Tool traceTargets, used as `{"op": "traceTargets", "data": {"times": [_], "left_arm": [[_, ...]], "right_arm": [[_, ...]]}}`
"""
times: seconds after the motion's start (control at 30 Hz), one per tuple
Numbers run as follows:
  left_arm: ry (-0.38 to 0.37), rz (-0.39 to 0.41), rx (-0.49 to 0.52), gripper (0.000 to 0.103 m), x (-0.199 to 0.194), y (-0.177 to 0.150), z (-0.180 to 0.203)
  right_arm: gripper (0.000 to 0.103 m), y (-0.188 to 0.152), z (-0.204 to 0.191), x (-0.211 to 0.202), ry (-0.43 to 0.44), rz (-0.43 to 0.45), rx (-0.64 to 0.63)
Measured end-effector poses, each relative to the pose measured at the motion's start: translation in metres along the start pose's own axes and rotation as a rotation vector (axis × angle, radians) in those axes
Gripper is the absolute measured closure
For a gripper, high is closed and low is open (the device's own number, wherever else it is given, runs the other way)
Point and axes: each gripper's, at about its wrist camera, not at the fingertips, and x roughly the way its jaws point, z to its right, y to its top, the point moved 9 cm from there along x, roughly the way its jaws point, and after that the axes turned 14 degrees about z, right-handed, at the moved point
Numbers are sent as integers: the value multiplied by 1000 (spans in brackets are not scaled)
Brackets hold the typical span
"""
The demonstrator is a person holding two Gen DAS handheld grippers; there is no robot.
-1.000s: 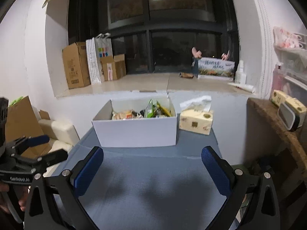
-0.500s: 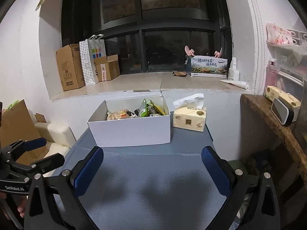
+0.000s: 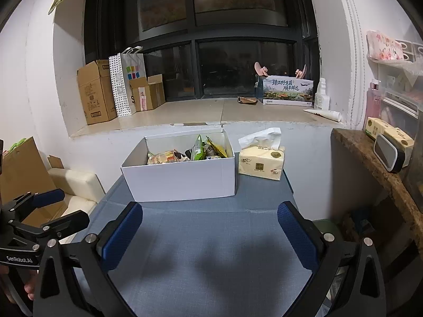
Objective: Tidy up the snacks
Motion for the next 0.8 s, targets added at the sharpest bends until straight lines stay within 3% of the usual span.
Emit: {"op": "traceTargets", "data": {"times": [0.8], "left_arm": [[-3, -7, 12, 0, 0, -3, 5]], "right_arm": [[0, -2, -1, -1, 11, -4, -1]]}}
